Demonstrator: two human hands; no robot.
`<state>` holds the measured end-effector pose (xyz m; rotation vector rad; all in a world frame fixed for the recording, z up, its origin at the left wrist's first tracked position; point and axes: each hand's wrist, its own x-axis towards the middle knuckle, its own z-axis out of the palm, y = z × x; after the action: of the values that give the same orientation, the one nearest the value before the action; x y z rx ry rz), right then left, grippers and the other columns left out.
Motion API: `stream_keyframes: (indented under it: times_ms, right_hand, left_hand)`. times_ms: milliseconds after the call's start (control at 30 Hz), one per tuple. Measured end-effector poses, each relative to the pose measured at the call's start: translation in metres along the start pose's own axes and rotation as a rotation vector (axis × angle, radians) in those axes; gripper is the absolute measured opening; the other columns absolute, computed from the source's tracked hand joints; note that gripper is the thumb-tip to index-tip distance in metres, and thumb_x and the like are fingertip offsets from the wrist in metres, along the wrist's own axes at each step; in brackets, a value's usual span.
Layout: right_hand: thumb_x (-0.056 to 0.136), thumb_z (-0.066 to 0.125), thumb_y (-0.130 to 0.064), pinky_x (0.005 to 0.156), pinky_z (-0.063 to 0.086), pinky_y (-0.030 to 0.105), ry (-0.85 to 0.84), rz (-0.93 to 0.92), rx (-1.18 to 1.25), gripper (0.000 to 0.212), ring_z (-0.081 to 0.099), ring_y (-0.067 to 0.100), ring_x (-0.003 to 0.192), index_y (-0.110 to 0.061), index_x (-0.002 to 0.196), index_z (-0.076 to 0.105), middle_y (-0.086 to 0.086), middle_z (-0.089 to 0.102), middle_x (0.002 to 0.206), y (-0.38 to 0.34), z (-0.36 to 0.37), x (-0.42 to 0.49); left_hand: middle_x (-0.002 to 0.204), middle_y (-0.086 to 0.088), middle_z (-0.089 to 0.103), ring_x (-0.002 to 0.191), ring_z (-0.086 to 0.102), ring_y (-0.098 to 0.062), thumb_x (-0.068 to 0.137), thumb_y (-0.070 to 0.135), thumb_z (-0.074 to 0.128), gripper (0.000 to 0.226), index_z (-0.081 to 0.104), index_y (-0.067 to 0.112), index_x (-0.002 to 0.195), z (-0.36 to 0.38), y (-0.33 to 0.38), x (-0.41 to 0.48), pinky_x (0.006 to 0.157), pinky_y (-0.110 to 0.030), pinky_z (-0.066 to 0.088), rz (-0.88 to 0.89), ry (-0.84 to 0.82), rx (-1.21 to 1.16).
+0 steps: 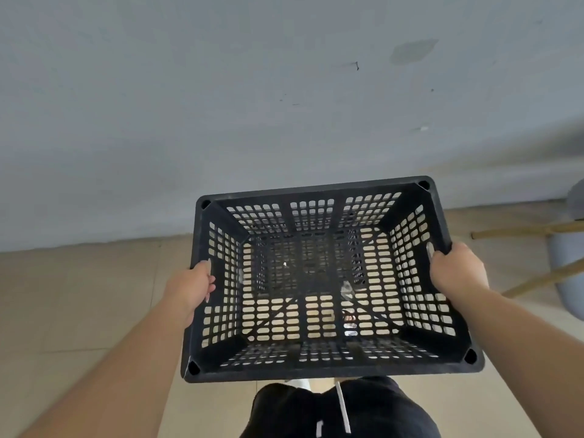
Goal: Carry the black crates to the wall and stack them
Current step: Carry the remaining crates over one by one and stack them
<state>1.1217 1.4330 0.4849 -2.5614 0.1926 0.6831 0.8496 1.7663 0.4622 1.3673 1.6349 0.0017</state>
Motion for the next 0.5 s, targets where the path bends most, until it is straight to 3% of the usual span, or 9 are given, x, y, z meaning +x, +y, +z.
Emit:
stream_keyframes:
  times_ms: [200,333,500]
  right_hand:
    - [0.102,0.043,-0.026,0.081,0.058,0.050,-0.035,0.028,-0.023,0.033,0.065,0.036,0.094,-0.011,0.131,0.052,0.016,0.066,0.113,-0.020,0.035,0.077]
    - [0.104,0.043,-0.024,0.074,0.055,0.043,-0.059,0.043,-0.029,0.032,0.063,0.034,0.092,-0.011,0.132,0.051,0.015,0.064,0.114,-0.024,0.076,0.129]
    - [0.103,0.043,-0.025,0.076,0.054,0.044,-0.060,0.070,-0.059,0.033,0.063,0.034,0.095,-0.011,0.132,0.051,0.015,0.064,0.116,-0.027,0.130,0.180]
  left_hand:
    - [0.090,-0.009,0.068,0.077,0.063,-0.019,0.105,0.037,0.048,0.040,0.066,0.003,0.116,0.044,0.015,0.067,0.071,-0.034,0.052,-0.043,0.008,-0.003]
    - [0.089,-0.009,0.069,0.079,0.063,-0.020,0.105,0.036,0.049,0.036,0.066,0.005,0.113,0.076,0.015,0.115,0.081,-0.041,0.053,-0.051,0.017,0.006]
    - [0.084,-0.005,0.066,0.074,0.061,-0.017,0.106,0.032,0.048,0.038,0.065,0.002,0.122,0.113,0.006,0.175,0.072,-0.032,0.050,-0.086,0.025,0.012]
